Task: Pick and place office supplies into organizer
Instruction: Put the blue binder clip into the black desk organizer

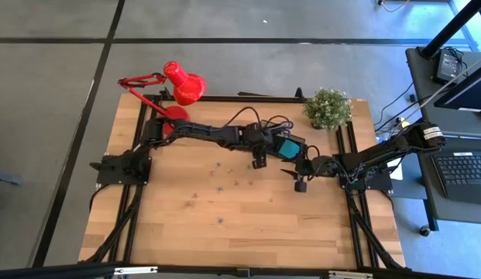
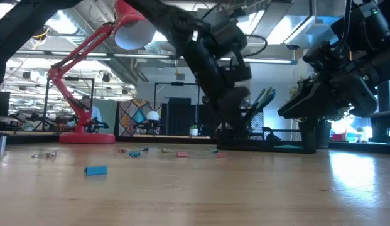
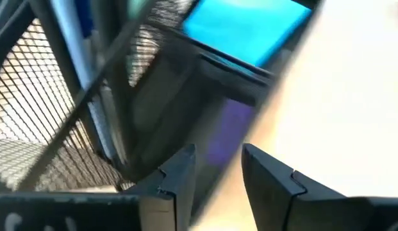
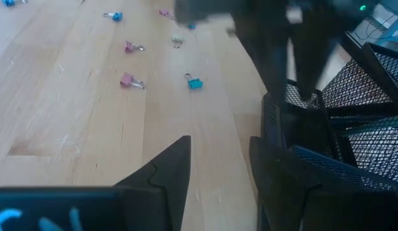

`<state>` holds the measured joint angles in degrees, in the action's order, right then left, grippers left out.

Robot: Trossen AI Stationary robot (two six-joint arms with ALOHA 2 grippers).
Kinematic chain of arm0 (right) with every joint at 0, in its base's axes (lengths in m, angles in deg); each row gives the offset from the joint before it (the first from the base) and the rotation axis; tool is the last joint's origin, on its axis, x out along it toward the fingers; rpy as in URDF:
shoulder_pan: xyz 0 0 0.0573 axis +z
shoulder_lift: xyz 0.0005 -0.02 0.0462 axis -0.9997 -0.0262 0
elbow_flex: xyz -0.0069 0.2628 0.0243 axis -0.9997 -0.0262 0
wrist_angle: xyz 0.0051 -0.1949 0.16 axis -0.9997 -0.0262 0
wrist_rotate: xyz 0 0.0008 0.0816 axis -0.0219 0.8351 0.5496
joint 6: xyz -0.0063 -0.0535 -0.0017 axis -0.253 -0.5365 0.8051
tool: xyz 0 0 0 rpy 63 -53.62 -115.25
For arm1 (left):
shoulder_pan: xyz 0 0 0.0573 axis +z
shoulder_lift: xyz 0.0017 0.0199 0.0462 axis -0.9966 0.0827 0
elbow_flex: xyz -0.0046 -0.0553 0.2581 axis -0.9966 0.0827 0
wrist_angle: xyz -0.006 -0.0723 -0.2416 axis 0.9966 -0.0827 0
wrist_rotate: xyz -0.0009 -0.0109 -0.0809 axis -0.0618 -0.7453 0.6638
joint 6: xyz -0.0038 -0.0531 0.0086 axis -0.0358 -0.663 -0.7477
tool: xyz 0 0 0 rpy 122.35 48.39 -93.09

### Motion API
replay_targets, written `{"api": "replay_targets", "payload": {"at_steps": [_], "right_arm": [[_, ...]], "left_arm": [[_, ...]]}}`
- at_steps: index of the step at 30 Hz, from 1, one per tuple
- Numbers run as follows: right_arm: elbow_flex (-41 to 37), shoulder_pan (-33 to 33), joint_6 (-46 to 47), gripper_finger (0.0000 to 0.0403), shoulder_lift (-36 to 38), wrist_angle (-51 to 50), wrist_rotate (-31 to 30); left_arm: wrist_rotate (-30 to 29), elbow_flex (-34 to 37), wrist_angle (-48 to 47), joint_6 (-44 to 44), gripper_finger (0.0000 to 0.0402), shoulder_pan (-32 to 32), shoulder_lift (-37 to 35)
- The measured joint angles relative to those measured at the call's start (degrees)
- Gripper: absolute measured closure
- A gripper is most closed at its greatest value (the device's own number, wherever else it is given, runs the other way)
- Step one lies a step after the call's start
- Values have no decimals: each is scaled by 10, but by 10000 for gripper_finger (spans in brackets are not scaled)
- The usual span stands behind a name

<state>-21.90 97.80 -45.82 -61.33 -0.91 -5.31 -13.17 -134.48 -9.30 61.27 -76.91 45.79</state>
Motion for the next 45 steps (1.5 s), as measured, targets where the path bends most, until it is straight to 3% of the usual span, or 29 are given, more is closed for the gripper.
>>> {"api": "replay_targets", "payload": {"at_steps": [7,13,18,21,30,45], "right_arm": [[0,0,1,241,0,-13,0],[0,0,1,241,0,-13,0],[0,0,2,241,0,-13,0],[0,0,2,241,0,-13,0],[0,0,3,241,0,-13,0],[0,0,3,241,0,-12,0]], "left_arm": [[0,0,-105,-40,299,-34,-47],[3,0,-108,-125,304,-65,-59],[62,0,-129,-235,287,-69,-59],[60,0,-138,-269,268,-69,-59],[44,0,-142,-293,229,-60,-59],[57,0,-169,-322,253,-65,-43]]}}
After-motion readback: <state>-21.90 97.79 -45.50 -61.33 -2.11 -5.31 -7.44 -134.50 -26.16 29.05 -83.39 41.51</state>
